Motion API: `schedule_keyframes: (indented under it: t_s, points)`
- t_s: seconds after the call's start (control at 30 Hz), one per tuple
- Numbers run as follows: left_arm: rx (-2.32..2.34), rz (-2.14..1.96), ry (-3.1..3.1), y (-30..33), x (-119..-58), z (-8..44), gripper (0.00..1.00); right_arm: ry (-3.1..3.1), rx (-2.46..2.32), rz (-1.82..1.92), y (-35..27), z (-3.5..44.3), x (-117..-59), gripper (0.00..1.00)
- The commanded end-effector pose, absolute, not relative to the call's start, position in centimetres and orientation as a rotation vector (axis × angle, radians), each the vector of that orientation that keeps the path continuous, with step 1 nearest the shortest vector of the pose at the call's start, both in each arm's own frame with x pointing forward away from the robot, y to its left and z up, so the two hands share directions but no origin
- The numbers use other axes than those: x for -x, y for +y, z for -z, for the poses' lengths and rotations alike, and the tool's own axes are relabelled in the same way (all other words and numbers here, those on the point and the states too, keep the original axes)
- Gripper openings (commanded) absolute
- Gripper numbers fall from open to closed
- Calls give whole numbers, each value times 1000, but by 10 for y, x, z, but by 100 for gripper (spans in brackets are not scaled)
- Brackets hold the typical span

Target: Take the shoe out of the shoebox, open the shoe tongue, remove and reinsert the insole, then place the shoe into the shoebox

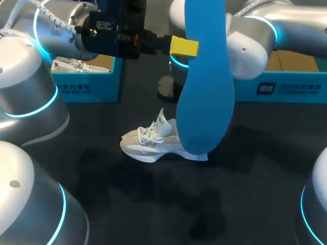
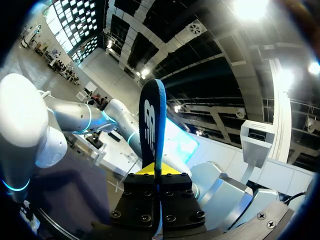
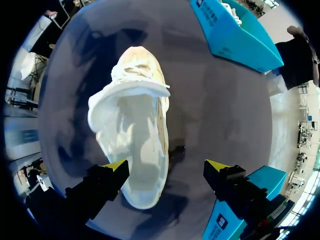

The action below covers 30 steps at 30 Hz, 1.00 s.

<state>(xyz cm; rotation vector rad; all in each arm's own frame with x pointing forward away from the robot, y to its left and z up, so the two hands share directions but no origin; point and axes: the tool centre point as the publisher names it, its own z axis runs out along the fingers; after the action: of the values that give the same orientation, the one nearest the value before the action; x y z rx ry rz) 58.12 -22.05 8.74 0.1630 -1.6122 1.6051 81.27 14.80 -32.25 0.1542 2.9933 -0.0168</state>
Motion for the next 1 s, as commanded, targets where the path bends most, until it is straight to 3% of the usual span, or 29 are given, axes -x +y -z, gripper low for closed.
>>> schedule_keyframes:
  t_s: [0.03, 0.47, 0.5, 0.57, 0.6, 1.0]
  points:
    - [-162, -1606, -1610, -221, -581, -87, 0, 2995, -155, 31, 158, 345, -814, 100]
    - [-162, -1606, -1610, -221, -581, -87, 0, 3031, -213, 32, 161, 382, -821, 100]
    - [-162, -1606, -1610, -221, -581, -87, 0, 3034, -215, 30, 161, 383, -820, 78]
    - [-162, -1606, -1610, -221, -581, -87, 0, 3031, -239, 10, 158, 381, -816, 9]
    - [-162, -1606, -1610, -221, -581, -87, 0, 3030, -238, 5, 156, 379, -813, 0]
    - [-162, -1606, -1610, -221, -581, -87, 0, 3025, -225, 11, 154, 377, -811, 0]
